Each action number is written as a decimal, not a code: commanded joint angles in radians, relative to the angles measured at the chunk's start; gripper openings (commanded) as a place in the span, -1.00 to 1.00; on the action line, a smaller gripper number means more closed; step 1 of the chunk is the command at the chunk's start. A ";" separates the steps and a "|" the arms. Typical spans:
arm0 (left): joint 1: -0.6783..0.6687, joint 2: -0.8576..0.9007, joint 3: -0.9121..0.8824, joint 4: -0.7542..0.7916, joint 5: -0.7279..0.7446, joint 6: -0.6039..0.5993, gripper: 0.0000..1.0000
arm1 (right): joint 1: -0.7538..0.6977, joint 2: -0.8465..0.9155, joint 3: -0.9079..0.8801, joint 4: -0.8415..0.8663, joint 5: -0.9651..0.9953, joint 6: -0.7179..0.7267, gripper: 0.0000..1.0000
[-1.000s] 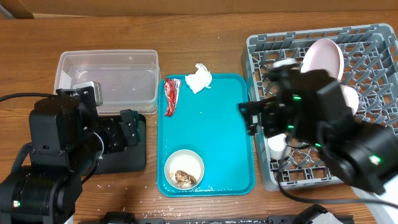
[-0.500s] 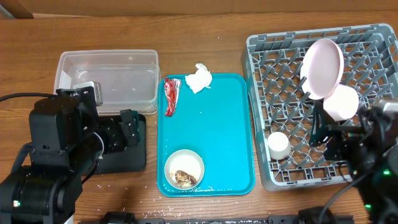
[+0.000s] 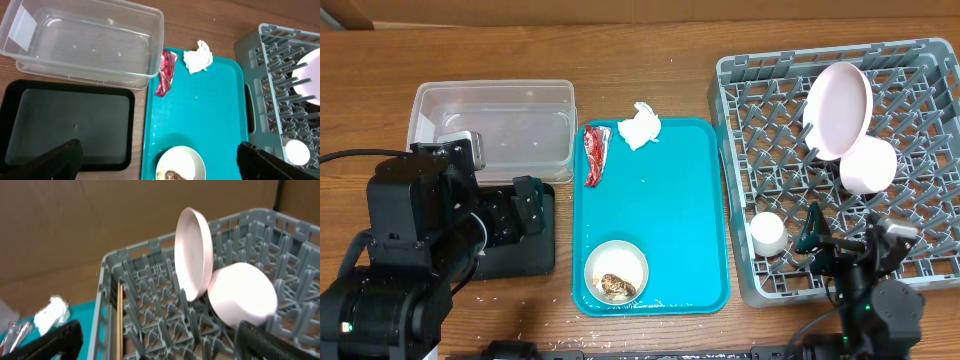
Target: Sort waste into correct bins and load items into the dishwasher
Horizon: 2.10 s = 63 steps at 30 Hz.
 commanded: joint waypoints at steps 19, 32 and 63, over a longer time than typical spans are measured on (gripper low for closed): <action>-0.006 0.001 0.008 0.003 -0.006 -0.006 1.00 | -0.019 -0.102 -0.358 0.465 0.003 0.029 1.00; -0.006 0.001 0.008 0.003 -0.006 -0.006 1.00 | -0.019 -0.102 -0.357 0.462 0.003 0.029 1.00; -0.684 0.676 -0.203 0.133 -0.094 -0.285 0.33 | -0.019 -0.102 -0.357 0.462 0.003 0.029 1.00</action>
